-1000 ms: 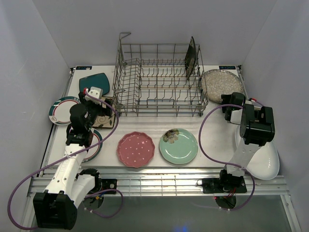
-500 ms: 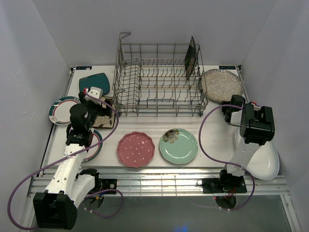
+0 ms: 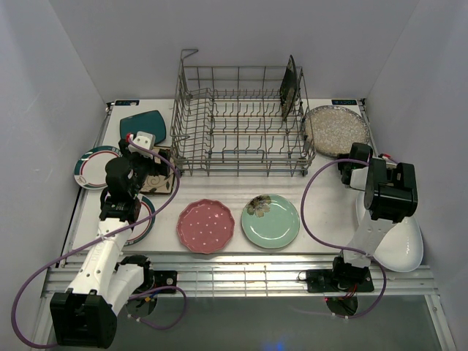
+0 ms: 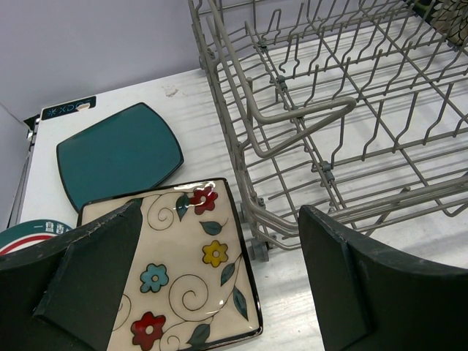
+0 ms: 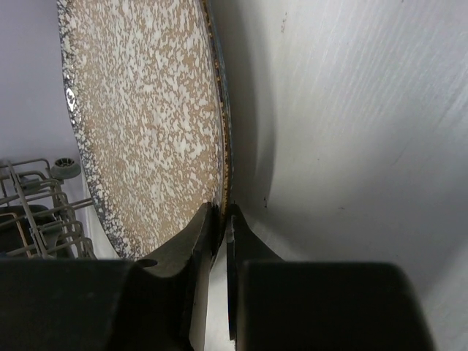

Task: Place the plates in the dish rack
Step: Pick up the plate from the corner of the board.

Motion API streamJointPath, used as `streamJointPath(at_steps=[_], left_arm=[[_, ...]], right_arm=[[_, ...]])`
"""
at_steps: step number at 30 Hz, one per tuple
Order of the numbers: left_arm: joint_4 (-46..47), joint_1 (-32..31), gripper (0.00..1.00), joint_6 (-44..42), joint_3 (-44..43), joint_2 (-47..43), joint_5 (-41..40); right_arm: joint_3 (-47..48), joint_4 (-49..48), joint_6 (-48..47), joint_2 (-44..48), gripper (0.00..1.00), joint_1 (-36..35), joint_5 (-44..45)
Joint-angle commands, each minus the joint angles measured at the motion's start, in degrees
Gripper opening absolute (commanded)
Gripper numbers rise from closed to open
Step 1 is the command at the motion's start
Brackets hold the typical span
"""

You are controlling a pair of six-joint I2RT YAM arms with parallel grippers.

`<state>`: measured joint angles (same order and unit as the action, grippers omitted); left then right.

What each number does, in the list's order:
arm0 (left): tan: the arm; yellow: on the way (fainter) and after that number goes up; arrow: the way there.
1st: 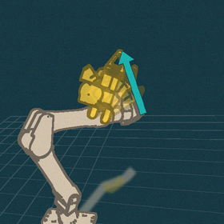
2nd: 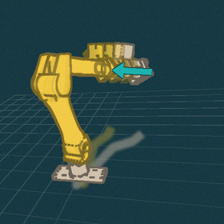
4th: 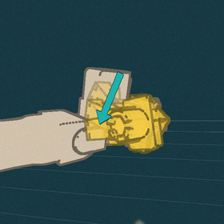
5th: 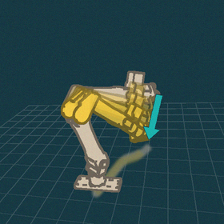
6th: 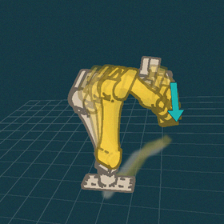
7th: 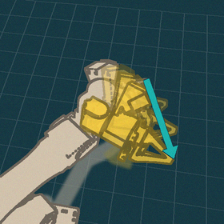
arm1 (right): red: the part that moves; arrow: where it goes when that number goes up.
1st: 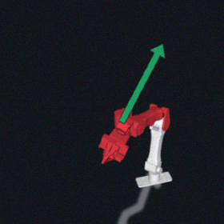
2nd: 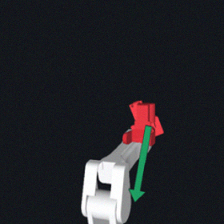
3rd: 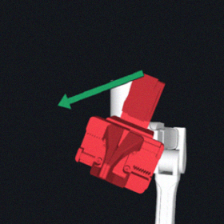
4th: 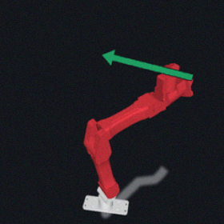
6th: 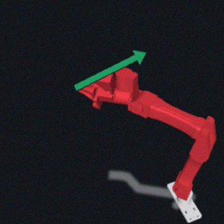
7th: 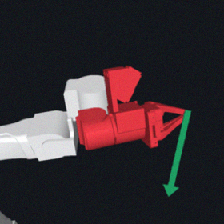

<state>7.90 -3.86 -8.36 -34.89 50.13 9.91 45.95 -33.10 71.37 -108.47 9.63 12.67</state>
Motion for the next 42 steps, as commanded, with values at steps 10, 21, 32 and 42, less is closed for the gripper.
streamJointPath(at_steps=[10,21,32,42], left_arm=[[-1.13,-0.01,0.98,-0.78,-2.72,-1.44,0.99],[-7.54,-0.01,0.98,-4.65,-8.61,-3.28,14.69],[-12.38,-0.1,0.98,-1.66,-16.78,2.16,23.22],[-14.49,-7.47,0.98,-1.74,-20.29,6.56,22.97]], right_arm=[[3.53,9.1,-11.52,8.0,0.08,-1.28,9.74],[5.55,15.42,-16.79,12.04,0.08,-2.86,16.51],[6.43,21.67,-23.91,19.43,0.08,-4.88,24.06],[-0.77,22.47,-27.43,28.03,0.08,-6.02,26.97]])
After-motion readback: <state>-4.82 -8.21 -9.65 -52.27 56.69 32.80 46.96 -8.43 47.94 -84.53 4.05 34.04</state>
